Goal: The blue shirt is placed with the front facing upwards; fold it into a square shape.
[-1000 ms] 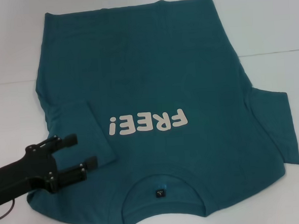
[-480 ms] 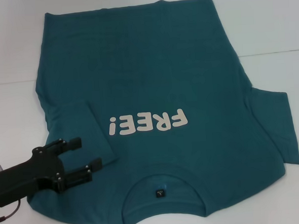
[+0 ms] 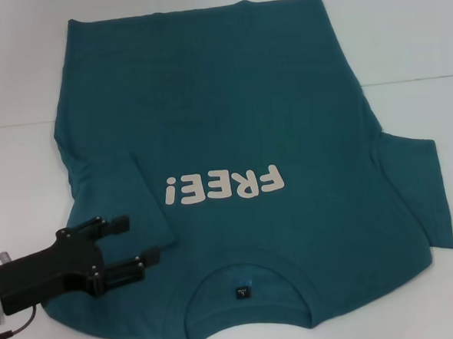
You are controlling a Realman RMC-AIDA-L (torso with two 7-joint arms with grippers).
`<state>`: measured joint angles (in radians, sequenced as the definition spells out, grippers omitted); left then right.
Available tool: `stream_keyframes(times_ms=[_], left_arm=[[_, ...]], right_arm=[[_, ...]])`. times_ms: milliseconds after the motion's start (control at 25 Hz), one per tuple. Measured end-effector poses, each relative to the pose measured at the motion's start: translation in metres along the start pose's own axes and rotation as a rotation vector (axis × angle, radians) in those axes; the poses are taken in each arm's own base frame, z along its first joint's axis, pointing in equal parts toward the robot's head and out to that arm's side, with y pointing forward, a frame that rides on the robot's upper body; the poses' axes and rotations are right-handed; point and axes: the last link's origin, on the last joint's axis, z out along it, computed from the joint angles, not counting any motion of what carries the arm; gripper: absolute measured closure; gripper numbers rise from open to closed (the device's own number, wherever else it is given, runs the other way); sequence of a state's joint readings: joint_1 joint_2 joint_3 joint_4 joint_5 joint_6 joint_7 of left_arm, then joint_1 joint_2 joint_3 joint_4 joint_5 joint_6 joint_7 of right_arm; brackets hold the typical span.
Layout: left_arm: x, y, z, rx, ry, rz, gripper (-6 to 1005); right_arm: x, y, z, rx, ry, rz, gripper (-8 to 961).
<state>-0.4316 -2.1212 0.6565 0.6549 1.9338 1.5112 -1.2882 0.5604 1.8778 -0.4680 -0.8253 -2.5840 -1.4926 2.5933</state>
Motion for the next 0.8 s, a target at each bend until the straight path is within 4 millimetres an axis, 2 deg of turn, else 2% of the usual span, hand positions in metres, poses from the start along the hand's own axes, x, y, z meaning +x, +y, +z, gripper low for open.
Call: stream_keyframes(times_ms=[240, 800], left_arm=[[0.001, -0.002, 0.003, -0.004, -0.032, -0.016, 152], [0.003, -0.001, 0.01, -0.028, -0.057, -0.004, 151]], right_arm=[[0.002, 0.006, 0.017, 0.002, 0.021, -0.016, 104], [0.006, 0.012, 0.034, 0.013, 0.03, -0.038, 105]])
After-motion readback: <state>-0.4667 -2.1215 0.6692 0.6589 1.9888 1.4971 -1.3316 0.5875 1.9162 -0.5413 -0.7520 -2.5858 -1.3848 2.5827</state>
